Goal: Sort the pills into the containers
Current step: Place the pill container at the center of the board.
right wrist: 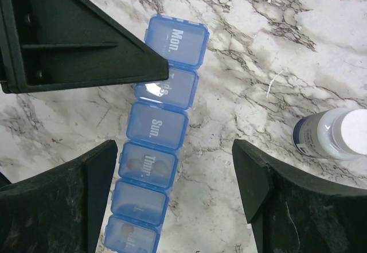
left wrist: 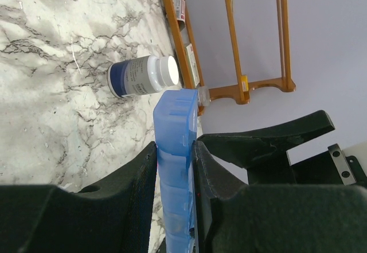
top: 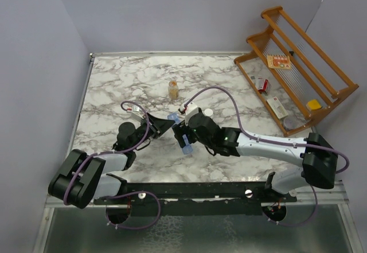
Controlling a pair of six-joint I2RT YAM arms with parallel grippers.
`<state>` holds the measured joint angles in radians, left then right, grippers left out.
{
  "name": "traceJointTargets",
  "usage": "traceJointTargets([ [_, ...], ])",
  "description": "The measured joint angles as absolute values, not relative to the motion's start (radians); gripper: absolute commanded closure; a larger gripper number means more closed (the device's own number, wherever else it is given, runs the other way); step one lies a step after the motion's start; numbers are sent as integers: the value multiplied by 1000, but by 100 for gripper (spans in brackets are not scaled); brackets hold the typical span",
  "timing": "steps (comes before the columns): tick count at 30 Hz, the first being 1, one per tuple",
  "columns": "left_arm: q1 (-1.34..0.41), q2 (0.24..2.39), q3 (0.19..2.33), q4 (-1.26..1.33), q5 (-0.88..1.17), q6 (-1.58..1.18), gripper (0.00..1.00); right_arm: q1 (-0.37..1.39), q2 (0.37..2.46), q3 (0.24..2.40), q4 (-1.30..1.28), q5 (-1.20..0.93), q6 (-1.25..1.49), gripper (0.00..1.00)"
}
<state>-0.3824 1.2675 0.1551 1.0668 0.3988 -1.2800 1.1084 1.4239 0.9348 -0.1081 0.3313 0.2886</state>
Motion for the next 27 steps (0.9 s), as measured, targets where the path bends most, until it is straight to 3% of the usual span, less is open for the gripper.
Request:
traceJointTargets([
  [8,-382,1300,157,1066,399,-1280,94,1142,1477,965,-133,364,260,18],
  [14,-382,1304,157,1066,399,-1280,94,1146,1516,987,-160,380,257,28],
  [19,-382,1315,157,1066,398,-1280,94,1152,1567,1008,-183,389,257,30],
  [27,-382,1319,157,1066,394,-1279,94,1165,1598,1036,-200,404,257,50],
])
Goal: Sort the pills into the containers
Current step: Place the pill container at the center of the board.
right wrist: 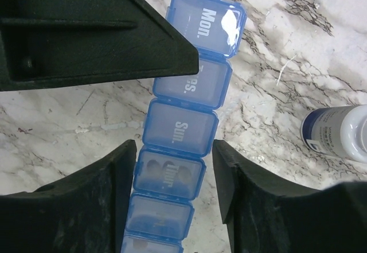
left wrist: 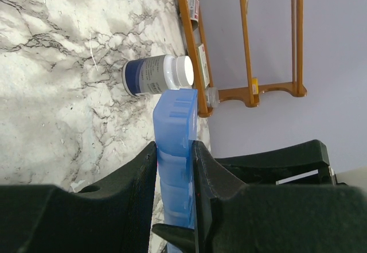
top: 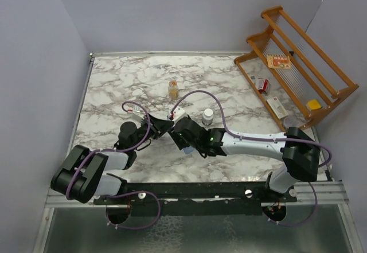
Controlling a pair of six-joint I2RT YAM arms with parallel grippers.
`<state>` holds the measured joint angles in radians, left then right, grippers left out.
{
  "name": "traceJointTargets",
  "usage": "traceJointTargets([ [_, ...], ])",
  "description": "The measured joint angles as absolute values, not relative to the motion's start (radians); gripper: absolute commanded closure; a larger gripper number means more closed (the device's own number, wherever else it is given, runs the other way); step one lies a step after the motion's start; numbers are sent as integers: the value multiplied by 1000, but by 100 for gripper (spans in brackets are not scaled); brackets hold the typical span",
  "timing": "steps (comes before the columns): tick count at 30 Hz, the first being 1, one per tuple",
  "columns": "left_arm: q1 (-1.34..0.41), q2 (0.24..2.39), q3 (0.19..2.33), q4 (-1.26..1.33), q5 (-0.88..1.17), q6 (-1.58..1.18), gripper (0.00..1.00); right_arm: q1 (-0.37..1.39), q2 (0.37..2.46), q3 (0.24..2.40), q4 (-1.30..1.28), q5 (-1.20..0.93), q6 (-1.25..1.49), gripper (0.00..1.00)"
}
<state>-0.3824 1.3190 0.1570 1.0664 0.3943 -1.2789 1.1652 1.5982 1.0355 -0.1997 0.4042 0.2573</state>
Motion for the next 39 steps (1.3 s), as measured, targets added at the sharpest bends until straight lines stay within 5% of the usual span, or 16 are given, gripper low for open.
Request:
traceJointTargets([
  [4,-382,1325,157,1066,391,-1276,94,1165,1615,1048,-213,411,257,69],
  [8,-382,1330,157,1060,382,-1270,89,1164,1627,1053,-228,426,266,70],
  [10,-382,1332,157,1060,377,-1270,78,1164,1629,1057,-232,430,266,71],
  [11,-382,1332,157,1060,375,-1270,22,1164,1629,1058,-233,431,265,72],
  [12,-382,1332,156,1060,373,-1270,3,1164,1629,1058,-233,432,265,72],
  [29,-382,1181,113,945,252,-1228,1,1172,1645,1061,-264,438,265,71],
  [39,-382,505,86,448,-59,-1014,1,1171,1756,1090,-266,441,260,66],
])
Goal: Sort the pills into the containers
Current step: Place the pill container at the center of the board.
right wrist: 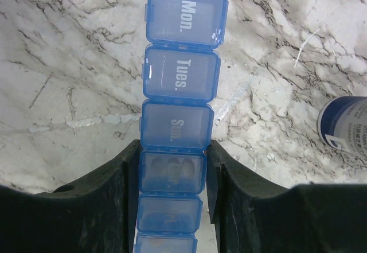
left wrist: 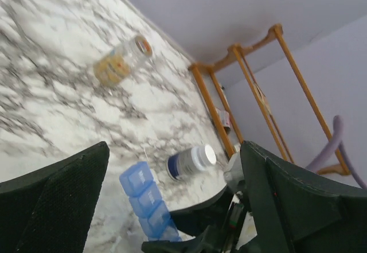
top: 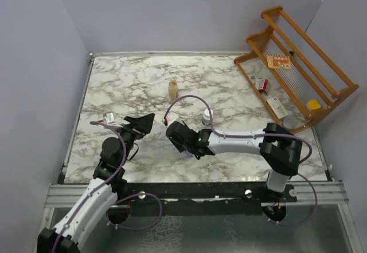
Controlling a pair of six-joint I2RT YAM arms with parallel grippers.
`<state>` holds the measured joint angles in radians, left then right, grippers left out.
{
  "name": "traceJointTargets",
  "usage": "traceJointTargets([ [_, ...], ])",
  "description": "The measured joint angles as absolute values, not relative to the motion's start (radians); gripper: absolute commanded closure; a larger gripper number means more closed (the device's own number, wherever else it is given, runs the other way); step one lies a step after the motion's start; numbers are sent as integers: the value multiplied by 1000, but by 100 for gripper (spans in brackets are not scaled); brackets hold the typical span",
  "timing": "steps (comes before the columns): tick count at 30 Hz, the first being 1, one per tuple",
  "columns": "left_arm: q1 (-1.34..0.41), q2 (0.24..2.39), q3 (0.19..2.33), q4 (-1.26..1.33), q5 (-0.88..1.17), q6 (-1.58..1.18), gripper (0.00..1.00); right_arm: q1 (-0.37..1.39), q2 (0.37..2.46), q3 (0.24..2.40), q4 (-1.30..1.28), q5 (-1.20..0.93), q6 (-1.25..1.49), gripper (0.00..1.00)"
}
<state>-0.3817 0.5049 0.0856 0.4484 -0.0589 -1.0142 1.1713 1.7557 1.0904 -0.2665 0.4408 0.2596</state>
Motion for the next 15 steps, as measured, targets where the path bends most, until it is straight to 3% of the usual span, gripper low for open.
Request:
traceJointTargets([
  [4,-382,374,161,283,-156,-900,1,1159,1809,1130,-261,433,247,66],
  [15,-382,391,192,117,-196,-770,1,1042,1929,1254,-200,349,180,62],
])
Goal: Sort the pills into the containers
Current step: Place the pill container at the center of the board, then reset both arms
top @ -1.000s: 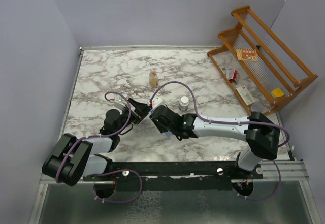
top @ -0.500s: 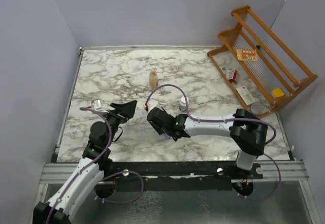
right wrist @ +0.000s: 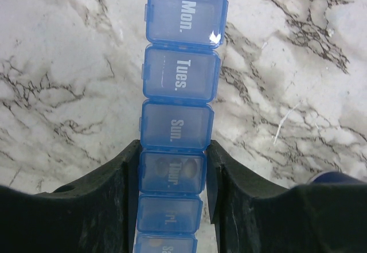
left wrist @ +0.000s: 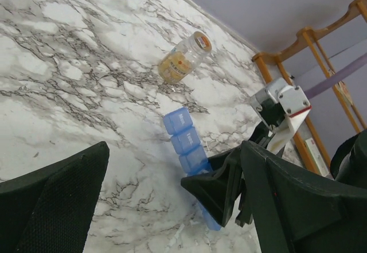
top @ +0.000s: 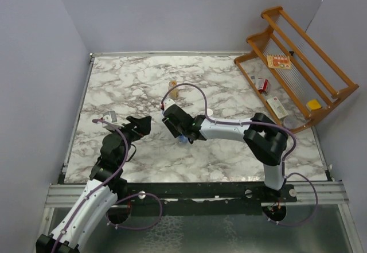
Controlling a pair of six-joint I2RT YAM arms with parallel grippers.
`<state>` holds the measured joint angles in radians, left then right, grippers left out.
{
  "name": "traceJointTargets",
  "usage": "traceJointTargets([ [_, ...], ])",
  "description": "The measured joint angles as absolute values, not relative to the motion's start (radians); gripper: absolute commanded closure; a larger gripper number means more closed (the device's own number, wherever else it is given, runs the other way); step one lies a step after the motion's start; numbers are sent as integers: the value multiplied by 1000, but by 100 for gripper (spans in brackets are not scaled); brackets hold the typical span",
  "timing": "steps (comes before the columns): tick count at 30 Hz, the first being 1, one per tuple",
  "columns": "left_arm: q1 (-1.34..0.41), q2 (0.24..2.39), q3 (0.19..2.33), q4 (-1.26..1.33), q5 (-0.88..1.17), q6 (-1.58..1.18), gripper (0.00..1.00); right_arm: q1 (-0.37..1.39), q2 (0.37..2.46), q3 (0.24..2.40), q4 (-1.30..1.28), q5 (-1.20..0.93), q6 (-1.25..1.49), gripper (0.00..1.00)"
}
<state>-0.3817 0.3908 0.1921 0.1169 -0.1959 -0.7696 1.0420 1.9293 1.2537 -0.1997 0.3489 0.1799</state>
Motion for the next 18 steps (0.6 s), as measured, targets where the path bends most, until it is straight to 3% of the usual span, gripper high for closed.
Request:
traceJointTargets([
  [7,-382,391,193,94,-204,-743,1,1019,2010,1320,-176,288,159,58],
  [12,-382,390,194,83,-213,-736,1,1019,2039,1331,-172,257,159,51],
  [18,-382,390,203,80,-219,-730,1,1019,2054,1346,-155,244,163,29],
])
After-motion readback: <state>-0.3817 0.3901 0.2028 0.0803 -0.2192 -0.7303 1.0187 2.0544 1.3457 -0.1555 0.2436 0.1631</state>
